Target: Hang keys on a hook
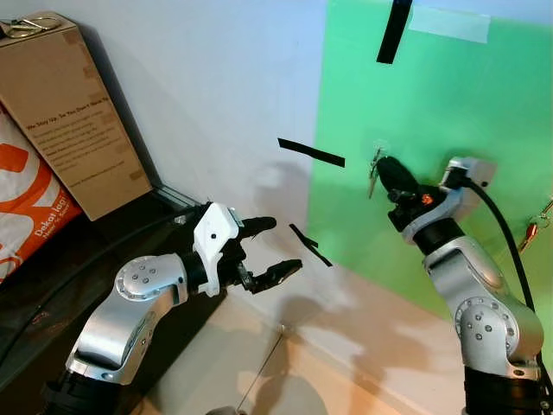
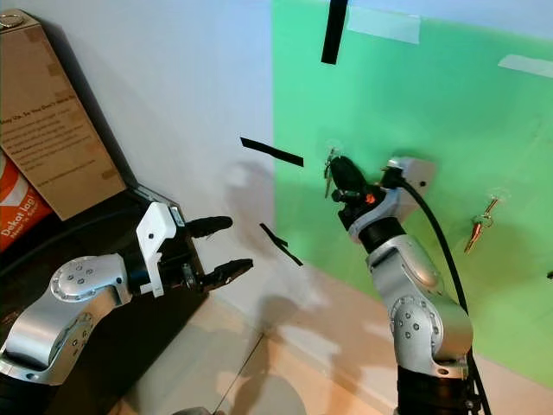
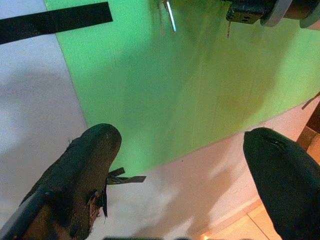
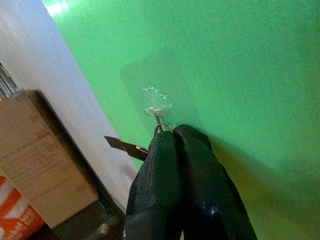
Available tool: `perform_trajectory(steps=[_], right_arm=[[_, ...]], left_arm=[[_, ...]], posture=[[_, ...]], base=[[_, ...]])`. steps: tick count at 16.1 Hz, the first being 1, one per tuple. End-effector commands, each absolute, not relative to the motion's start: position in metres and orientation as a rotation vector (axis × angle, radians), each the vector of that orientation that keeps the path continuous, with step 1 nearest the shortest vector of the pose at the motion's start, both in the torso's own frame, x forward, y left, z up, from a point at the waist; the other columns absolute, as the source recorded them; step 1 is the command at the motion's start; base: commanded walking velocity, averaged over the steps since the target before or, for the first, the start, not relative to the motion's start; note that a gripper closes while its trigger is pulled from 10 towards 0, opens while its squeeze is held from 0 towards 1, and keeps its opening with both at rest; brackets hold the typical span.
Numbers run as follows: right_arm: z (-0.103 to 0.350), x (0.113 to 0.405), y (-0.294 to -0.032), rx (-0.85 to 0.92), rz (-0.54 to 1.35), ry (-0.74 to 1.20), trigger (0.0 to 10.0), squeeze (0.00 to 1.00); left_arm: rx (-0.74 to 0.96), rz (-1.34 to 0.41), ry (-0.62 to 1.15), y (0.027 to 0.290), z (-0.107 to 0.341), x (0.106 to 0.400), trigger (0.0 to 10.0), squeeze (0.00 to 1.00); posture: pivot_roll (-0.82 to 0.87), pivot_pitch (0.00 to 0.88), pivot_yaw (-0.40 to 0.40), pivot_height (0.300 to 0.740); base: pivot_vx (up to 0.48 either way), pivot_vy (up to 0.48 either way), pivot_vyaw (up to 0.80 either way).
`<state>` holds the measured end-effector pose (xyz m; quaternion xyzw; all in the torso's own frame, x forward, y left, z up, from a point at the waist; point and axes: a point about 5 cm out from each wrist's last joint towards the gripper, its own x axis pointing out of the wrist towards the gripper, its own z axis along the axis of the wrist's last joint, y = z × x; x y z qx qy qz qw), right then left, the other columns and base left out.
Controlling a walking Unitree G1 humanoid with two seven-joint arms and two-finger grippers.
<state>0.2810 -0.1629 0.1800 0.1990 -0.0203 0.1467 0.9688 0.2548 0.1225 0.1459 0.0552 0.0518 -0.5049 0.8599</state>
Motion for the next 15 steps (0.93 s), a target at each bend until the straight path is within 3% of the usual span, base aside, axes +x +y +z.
perform_trajectory(steps=[1,9,15], right_arm=[[0.173,0.284,-0.165,0.361,0.263,0.012,10.0,0.0],[0.158,0.281,-0.163,0.261,0.263,0.121,10.0,0.0],[0.161,0.279,-0.163,0.292,0.28,0.096,10.0,0.0]], left_arm=[[0.125,-1.077,0.104,0.12,0.15,0.256,10.0,0.0],[0.129,-1.085,0.111,0.12,0.149,0.257,10.0,0.0],[0.13,-1.086,0.11,0.118,0.149,0.257,10.0,0.0]], posture=[[-0.02,0.0,0.084,0.74],[-0.02,0.0,0.09,0.74],[-0.02,0.0,0.082,0.74]], base=[[0.0,0.0,0.0],[0.0,0.0,0.0],[0.0,0.0,0.0]])
